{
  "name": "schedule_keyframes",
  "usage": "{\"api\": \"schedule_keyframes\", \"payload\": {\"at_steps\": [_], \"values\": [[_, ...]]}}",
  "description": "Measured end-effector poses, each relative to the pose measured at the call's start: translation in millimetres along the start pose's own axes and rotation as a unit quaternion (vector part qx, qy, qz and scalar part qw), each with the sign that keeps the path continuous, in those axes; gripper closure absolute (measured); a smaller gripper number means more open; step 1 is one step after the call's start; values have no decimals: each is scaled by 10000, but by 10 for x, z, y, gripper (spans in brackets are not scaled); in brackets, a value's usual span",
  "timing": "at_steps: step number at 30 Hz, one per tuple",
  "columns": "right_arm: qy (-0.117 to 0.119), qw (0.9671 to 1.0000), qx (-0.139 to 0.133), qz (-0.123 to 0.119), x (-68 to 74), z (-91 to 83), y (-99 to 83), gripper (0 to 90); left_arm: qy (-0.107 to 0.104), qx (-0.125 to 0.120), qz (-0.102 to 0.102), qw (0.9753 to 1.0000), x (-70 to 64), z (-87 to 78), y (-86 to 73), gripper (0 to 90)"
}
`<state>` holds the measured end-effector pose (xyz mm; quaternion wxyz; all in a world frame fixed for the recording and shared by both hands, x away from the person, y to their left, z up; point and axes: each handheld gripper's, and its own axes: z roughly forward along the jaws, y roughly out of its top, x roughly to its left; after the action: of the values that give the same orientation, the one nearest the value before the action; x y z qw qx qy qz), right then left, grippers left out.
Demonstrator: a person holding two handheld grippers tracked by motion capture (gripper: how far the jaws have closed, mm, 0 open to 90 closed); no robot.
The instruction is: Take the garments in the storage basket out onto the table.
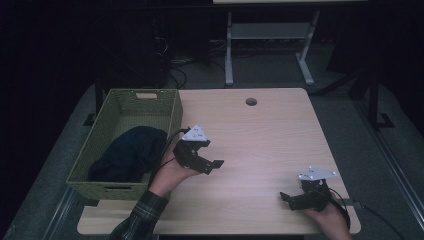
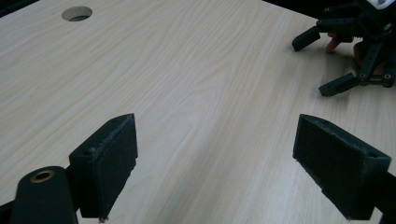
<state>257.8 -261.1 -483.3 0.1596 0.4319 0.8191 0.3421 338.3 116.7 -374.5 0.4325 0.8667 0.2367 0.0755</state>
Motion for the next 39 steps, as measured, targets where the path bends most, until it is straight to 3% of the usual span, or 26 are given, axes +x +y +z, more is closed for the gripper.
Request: {"api": "schedule_keyframes", "payload": {"at_steps": [22, 31, 39], "values": [[-6, 10000, -3, -21, -3, 1, 1, 0, 6, 189, 62, 9998, 202, -310, 119, 137], [-5, 10000, -7, -23, -4, 2, 1, 0, -33, 449, 196, 9988, 289, -409, 195, 138], [-13, 10000, -8, -11, -4, 2, 1, 0, -71, 560, 189, 9982, 379, -477, 198, 138]]}}
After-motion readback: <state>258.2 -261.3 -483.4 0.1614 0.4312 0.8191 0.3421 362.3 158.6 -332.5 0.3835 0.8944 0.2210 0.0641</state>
